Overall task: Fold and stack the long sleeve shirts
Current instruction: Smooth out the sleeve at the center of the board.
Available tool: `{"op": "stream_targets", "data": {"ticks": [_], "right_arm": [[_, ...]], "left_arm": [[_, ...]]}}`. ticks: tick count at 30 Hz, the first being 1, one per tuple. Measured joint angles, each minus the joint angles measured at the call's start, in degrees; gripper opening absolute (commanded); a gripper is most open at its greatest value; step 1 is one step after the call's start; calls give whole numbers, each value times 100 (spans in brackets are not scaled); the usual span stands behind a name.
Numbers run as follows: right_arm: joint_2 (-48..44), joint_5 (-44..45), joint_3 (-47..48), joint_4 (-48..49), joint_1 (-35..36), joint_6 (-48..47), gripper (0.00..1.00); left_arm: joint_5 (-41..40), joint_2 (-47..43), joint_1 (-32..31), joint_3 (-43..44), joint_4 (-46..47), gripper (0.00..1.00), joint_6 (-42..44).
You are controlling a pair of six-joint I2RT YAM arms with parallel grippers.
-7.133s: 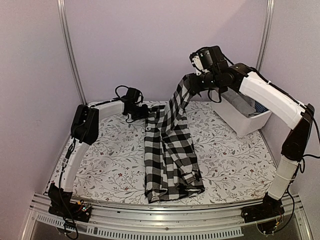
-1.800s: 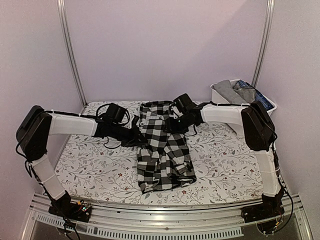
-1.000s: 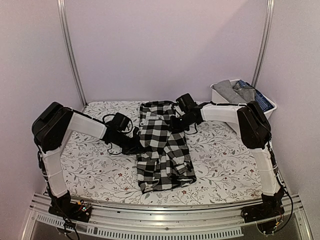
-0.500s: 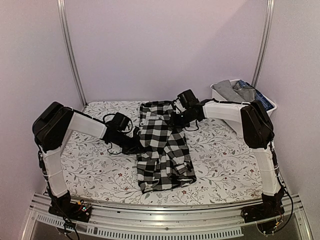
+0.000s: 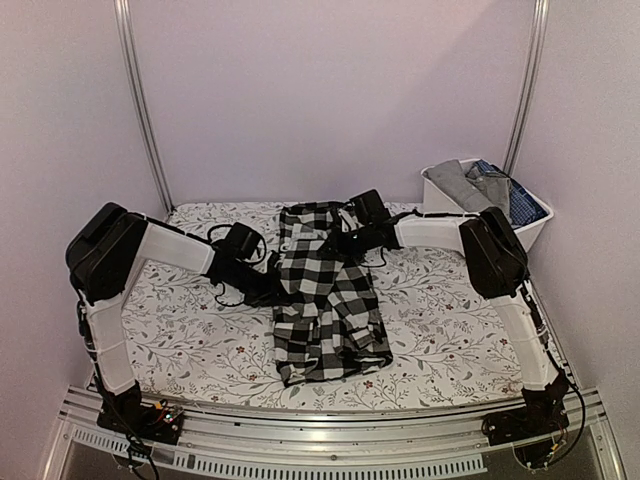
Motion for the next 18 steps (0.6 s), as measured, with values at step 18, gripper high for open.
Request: {"op": "stream_targets", "data": {"ticks": [18], "right_arm": [[560,-70,136,433,-142,745,26]], "left_arm": [[57,-844,-201,24,-363,17,70]]}}
